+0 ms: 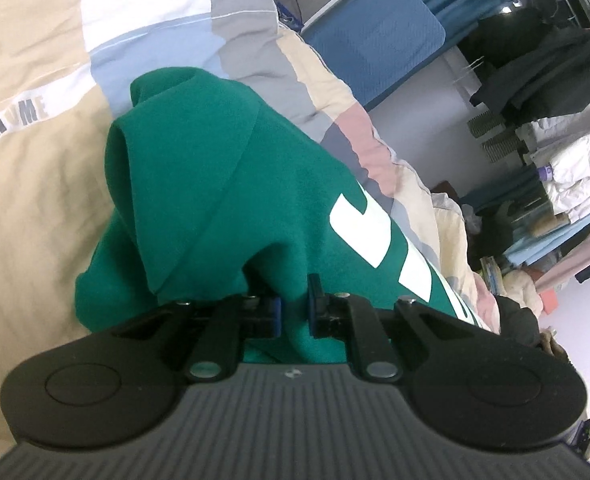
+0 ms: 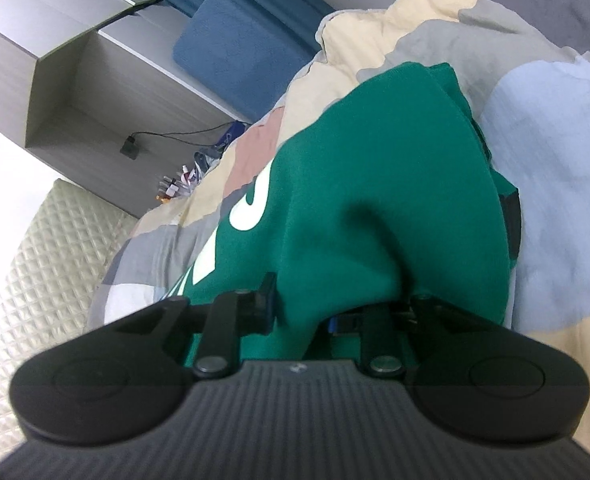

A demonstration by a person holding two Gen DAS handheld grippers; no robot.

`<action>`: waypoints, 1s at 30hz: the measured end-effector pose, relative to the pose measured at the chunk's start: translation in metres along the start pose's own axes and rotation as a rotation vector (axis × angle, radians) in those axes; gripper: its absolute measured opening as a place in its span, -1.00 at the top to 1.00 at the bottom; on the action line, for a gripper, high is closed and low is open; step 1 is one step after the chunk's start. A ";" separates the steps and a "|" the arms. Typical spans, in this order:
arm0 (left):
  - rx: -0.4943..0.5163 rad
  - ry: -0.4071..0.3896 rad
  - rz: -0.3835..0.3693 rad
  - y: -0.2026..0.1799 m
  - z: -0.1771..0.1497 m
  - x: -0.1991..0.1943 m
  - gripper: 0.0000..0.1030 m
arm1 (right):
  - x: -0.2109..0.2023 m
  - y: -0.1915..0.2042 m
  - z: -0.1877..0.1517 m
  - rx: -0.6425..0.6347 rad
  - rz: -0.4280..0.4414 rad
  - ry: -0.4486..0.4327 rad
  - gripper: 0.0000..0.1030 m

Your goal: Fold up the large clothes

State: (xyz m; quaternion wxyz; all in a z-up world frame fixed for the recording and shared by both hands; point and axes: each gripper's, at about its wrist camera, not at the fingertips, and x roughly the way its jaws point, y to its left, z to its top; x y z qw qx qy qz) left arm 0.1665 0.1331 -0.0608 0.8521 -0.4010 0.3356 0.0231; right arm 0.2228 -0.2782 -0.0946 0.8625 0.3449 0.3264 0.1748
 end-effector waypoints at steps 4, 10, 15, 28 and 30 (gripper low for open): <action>-0.072 0.017 -0.016 0.006 -0.004 -0.011 0.21 | -0.013 0.002 -0.012 0.056 -0.004 0.006 0.43; -0.289 0.108 -0.083 0.030 -0.018 -0.017 -0.72 | -0.021 -0.001 -0.042 0.197 0.087 0.079 -0.76; -0.379 0.143 -0.086 0.040 -0.023 0.000 -0.79 | 0.005 -0.003 -0.052 0.243 0.040 0.139 -0.79; -0.552 0.078 -0.156 0.062 -0.024 0.012 -0.91 | 0.041 0.008 -0.054 0.449 0.006 0.151 -0.74; -0.538 0.084 -0.142 0.059 -0.025 0.014 -0.92 | 0.055 0.013 -0.062 0.461 -0.030 0.225 -0.73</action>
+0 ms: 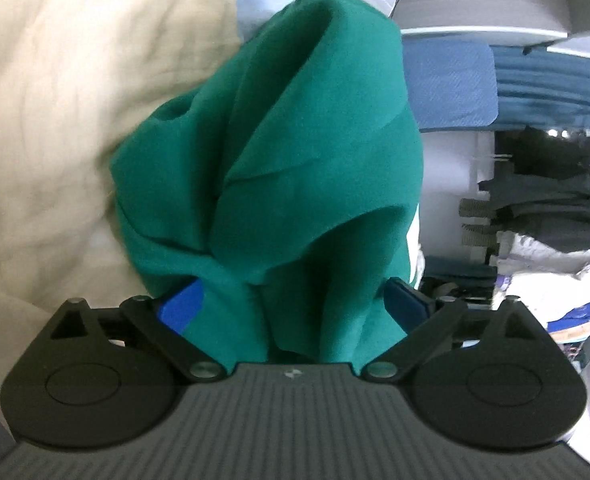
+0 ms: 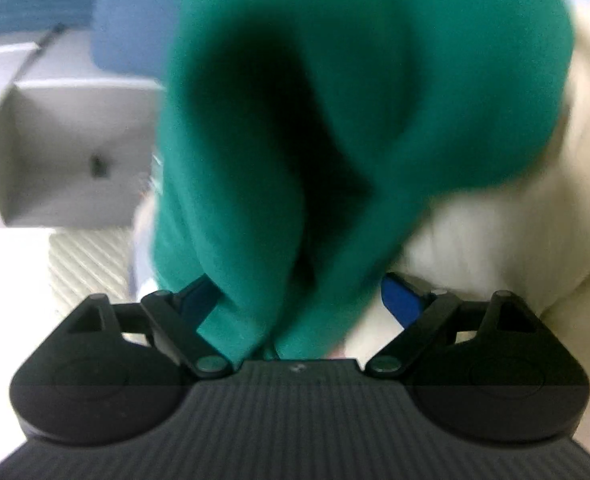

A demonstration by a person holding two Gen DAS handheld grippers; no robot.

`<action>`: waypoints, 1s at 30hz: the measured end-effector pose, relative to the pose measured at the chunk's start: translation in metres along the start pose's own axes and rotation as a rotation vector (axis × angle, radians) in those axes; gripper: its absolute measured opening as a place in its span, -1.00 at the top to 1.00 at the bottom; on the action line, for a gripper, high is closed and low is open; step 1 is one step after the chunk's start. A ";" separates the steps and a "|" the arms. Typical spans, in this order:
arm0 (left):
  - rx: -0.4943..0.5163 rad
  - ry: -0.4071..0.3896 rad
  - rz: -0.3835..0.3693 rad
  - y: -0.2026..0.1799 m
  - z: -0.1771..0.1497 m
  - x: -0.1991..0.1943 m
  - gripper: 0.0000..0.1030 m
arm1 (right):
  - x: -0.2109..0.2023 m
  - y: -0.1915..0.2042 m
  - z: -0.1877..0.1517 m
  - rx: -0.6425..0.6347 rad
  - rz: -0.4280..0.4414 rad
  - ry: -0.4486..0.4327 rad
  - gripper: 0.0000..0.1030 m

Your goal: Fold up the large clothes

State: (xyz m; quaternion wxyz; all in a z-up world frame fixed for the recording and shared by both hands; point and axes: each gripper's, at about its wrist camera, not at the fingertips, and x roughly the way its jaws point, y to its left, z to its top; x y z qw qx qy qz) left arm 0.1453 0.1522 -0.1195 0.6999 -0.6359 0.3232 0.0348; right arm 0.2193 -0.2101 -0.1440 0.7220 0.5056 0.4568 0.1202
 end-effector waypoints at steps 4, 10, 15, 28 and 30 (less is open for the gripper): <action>0.000 -0.003 -0.006 -0.004 0.003 0.004 -0.95 | 0.010 0.006 0.004 -0.016 -0.019 -0.112 -0.79; -0.055 0.027 -0.040 0.007 0.001 0.001 -0.97 | 0.018 0.014 0.015 -0.021 0.129 -0.137 -0.81; -0.034 0.102 -0.094 0.001 -0.012 -0.004 -1.00 | 0.015 0.023 0.019 -0.028 0.251 -0.144 -0.82; -0.011 0.244 -0.124 -0.005 -0.035 0.059 -1.00 | 0.022 0.017 0.017 -0.008 0.329 -0.155 -0.83; -0.050 0.204 -0.135 -0.002 -0.034 0.058 -1.00 | 0.018 0.011 0.016 -0.005 0.336 -0.157 -0.83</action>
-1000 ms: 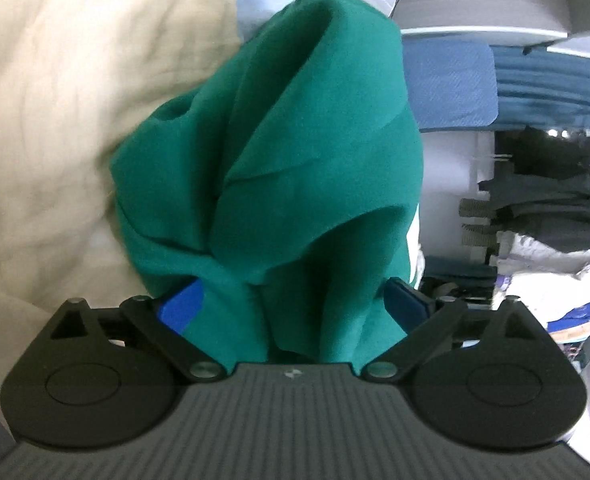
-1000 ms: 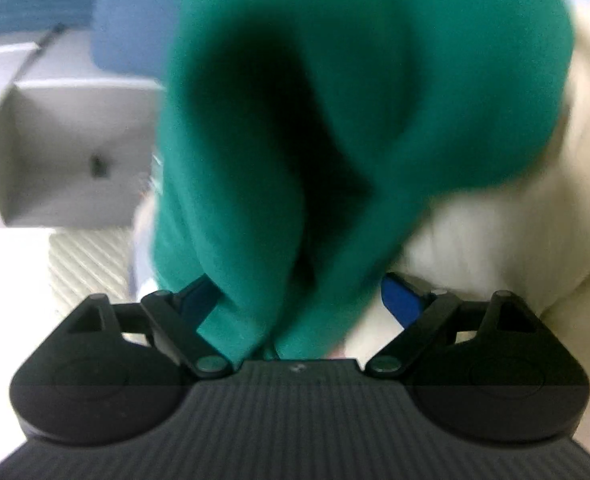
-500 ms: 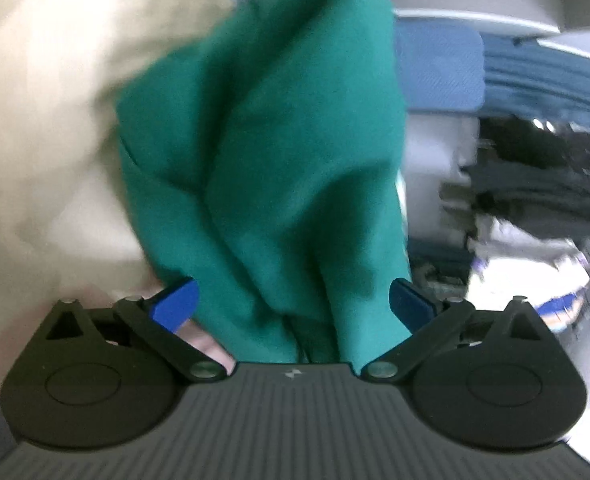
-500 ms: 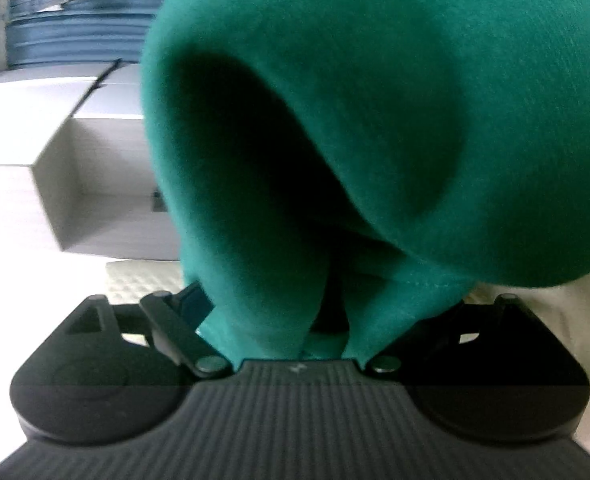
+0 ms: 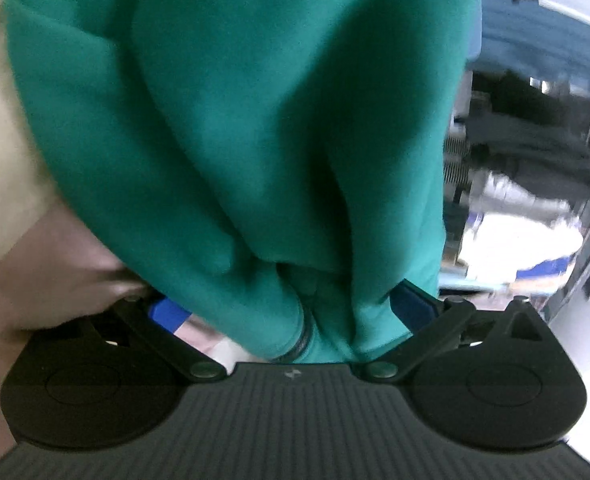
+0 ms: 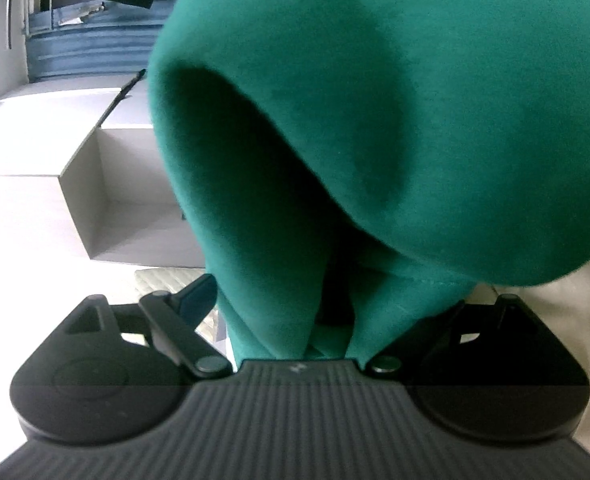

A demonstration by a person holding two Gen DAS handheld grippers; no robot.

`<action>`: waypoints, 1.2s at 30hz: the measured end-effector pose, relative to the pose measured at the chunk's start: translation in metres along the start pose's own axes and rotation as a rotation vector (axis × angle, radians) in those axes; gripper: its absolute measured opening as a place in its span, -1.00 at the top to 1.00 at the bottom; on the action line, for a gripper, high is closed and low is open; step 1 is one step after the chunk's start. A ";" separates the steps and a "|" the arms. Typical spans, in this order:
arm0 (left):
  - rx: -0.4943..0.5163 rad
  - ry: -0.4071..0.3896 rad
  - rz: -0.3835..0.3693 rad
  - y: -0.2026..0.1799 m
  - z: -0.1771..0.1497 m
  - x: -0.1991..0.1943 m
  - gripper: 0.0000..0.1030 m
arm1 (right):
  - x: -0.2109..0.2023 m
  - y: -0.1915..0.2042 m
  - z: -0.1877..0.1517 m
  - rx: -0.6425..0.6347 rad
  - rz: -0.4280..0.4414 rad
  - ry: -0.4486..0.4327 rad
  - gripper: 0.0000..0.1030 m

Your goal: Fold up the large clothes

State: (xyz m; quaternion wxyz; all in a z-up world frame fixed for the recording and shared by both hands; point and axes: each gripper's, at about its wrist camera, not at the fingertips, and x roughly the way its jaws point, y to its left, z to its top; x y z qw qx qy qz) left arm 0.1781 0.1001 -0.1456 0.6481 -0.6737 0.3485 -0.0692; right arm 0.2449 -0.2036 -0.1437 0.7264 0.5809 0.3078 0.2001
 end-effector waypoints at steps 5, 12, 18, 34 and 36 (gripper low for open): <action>-0.076 -0.099 -0.042 0.009 0.004 -0.020 -1.00 | 0.001 -0.005 -0.002 0.018 -0.016 -0.009 -0.82; -0.123 -0.218 -0.048 0.009 0.010 -0.042 -1.00 | -0.003 -0.003 -0.006 0.017 -0.091 -0.035 -0.82; -0.111 -0.324 0.004 0.005 0.024 -0.048 -0.98 | -0.013 0.002 -0.008 0.017 -0.143 -0.121 -0.81; 0.055 -0.354 0.112 -0.004 0.035 -0.057 -0.21 | 0.037 0.019 0.004 -0.116 -0.174 -0.114 -0.79; 0.102 -0.357 0.117 -0.009 0.032 -0.058 -0.05 | 0.036 0.024 0.005 -0.154 -0.166 -0.107 -0.44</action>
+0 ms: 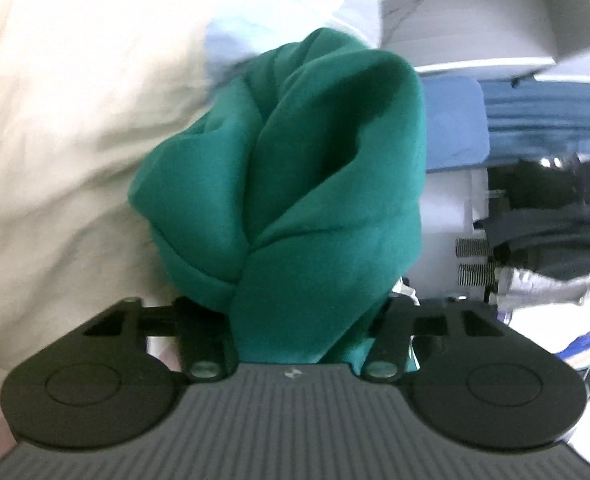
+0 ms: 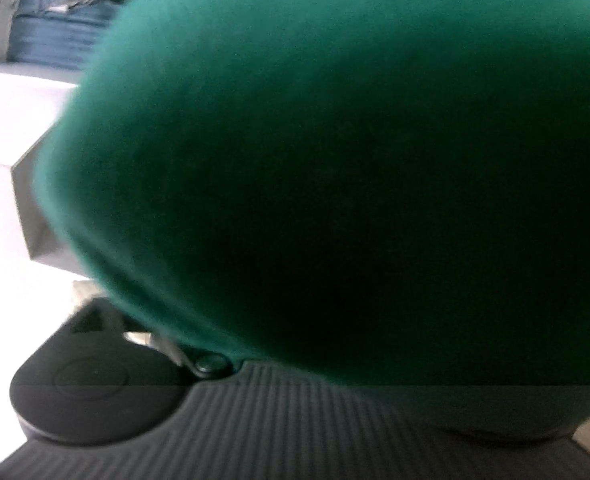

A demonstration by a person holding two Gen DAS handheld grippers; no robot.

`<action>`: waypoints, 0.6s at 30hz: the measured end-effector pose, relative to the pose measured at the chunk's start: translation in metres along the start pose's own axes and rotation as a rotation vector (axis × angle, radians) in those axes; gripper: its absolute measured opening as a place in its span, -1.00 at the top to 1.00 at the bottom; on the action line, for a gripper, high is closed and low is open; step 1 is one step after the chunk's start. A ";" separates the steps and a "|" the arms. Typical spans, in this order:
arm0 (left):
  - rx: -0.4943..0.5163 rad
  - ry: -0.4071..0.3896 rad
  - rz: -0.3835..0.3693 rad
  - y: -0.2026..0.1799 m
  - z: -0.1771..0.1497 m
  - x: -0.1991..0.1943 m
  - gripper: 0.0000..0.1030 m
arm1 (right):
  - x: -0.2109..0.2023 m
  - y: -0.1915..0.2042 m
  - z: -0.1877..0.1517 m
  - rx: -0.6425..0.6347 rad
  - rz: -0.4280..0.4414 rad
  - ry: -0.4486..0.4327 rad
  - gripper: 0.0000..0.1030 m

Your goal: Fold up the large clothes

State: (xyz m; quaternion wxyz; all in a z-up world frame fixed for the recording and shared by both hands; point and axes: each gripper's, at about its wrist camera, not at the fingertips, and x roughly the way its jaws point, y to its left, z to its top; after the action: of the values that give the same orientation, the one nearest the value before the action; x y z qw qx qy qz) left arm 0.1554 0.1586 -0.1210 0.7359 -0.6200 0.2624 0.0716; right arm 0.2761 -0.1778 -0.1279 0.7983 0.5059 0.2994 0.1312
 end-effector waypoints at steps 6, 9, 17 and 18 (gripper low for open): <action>0.101 -0.012 -0.063 -0.007 -0.002 -0.018 0.19 | 0.002 0.030 0.010 -0.144 0.060 -0.010 0.23; 0.159 -0.006 -0.088 -0.012 -0.003 -0.028 0.23 | -0.003 0.040 0.012 -0.213 0.097 -0.020 0.33; 0.247 -0.001 -0.156 -0.021 -0.011 -0.063 0.25 | -0.032 0.059 0.014 -0.346 0.160 -0.030 0.42; 0.258 0.004 -0.167 -0.022 -0.014 -0.070 0.25 | -0.036 0.062 0.013 -0.355 0.163 -0.030 0.42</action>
State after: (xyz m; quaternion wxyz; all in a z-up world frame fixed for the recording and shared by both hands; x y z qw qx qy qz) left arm 0.1008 0.1558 -0.0693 0.8125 -0.5400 0.2183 -0.0254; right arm 0.2615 -0.1781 -0.0565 0.8662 0.3816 0.2175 0.2385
